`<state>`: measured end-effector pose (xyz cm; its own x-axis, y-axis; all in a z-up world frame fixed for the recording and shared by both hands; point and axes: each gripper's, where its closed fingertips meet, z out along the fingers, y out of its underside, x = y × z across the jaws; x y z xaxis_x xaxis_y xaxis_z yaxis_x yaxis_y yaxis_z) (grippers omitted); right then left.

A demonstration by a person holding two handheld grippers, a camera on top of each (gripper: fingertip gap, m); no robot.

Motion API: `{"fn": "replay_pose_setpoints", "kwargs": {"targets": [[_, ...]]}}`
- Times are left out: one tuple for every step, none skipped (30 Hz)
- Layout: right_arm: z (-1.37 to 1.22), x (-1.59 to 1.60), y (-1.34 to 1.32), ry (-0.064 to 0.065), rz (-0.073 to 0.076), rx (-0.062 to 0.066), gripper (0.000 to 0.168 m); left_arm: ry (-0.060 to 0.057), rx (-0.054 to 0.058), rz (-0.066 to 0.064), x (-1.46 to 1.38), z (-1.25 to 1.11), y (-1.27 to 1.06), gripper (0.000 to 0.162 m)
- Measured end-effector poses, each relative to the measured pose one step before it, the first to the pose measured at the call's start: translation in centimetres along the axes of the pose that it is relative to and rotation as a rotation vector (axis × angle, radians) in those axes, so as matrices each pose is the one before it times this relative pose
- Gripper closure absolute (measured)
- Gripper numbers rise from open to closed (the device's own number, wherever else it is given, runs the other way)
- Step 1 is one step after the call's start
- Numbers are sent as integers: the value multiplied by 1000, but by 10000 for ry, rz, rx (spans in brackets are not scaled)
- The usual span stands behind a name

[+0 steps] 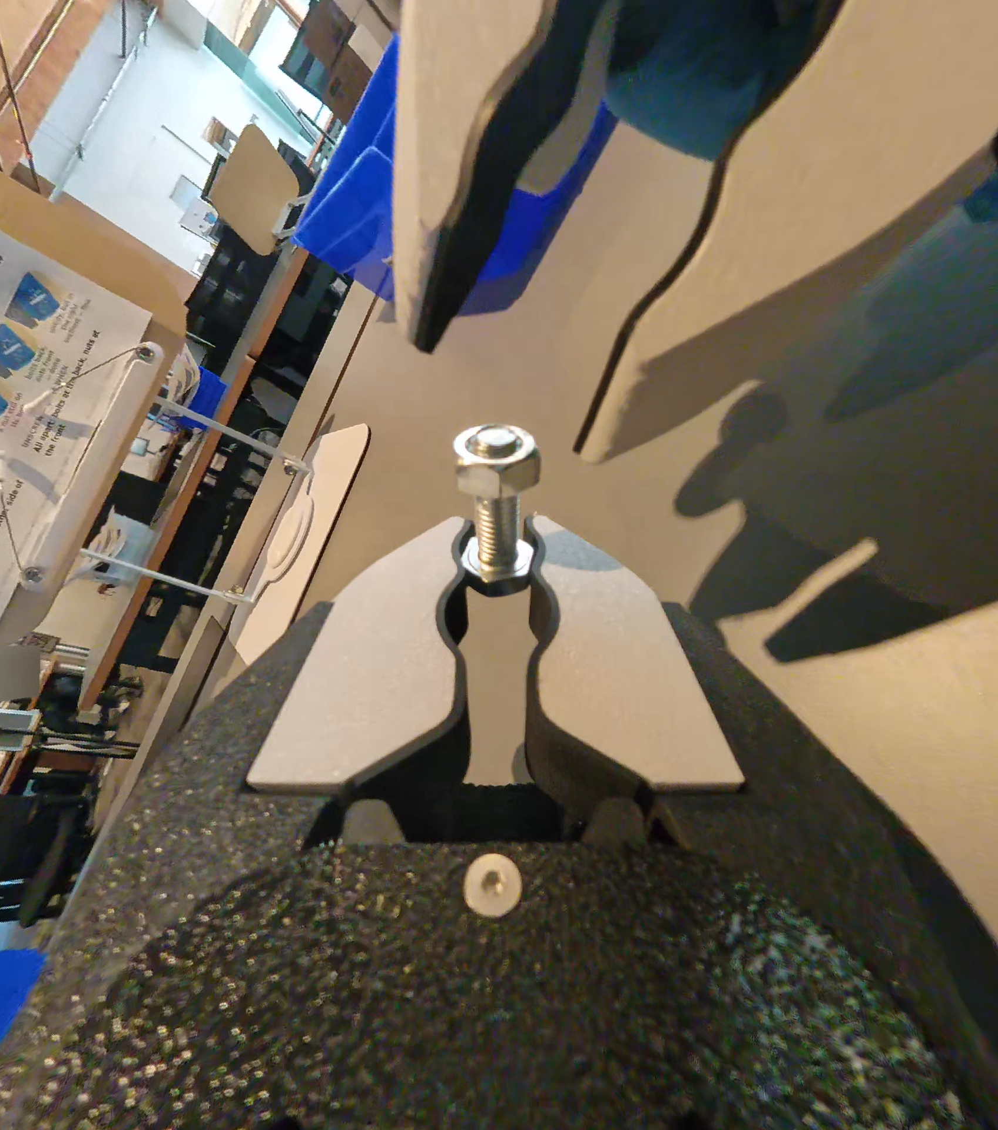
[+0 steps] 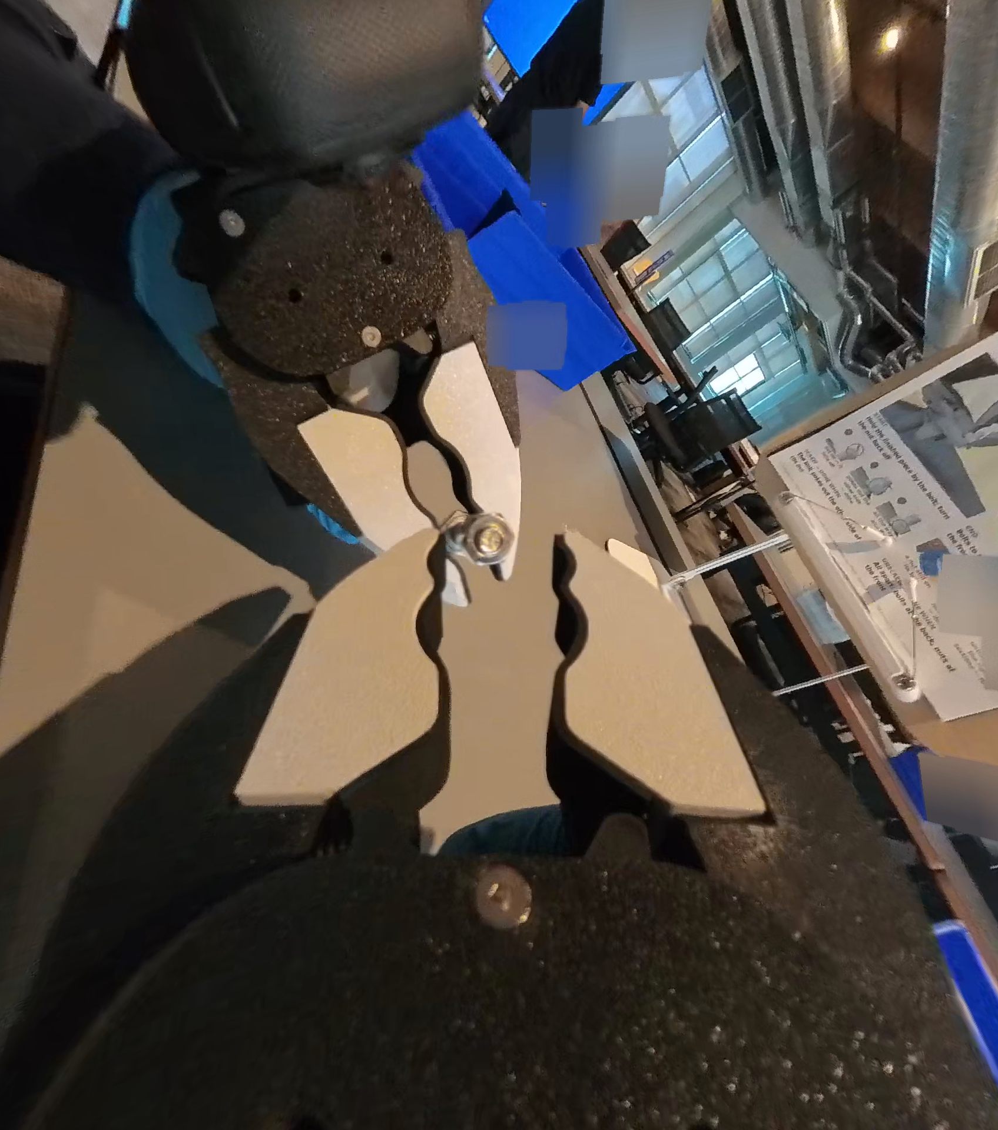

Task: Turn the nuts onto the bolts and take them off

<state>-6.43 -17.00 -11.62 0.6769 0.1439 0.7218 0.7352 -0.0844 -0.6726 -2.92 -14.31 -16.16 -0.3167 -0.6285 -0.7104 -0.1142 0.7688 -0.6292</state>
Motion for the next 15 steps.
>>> {"fn": "replay_pose_setpoints", "kwargs": {"targets": [[-18,99,230,28,-265,-128,135,-1,-99,139,98,69,117,147],[7,49,283,-24,-277,-176,136,15,-84,128,137,71,88,147],[-5,-63,201,-108,-246,-121,136,-30,-79,132,61,49,75,147],[-37,-85,105,-136,-171,-62,137,-34,-68,117,38,45,48,147],[-49,-185,111,-193,-150,-79,138,-2,-51,86,77,51,42,147],[-47,-162,99,-147,-174,-88,138,-8,-46,51,35,37,51,147],[-37,5,158,-23,-185,-124,138,-26,-45,46,-14,18,65,147],[-27,-91,153,-61,-181,-136,139,-19,-30,46,4,20,38,147],[-3,-124,96,-56,-185,-101,140,7,-20,32,47,25,10,147],[52,-7,62,66,-208,-97,141,-11,-26,69,33,23,19,147],[71,-208,26,-40,-213,-87,143,-17,-40,87,48,32,13,147],[104,-324,14,-101,-210,-84,144,3,-32,71,71,33,4,147],[130,-156,44,22,-217,-99,144,6,-14,64,68,23,-7,147],[142,-218,28,-33,-187,-88,145,-24,-9,74,21,3,-16,147],[138,-231,33,-57,-129,-66,145,-19,-13,41,15,1,2,147]]}}
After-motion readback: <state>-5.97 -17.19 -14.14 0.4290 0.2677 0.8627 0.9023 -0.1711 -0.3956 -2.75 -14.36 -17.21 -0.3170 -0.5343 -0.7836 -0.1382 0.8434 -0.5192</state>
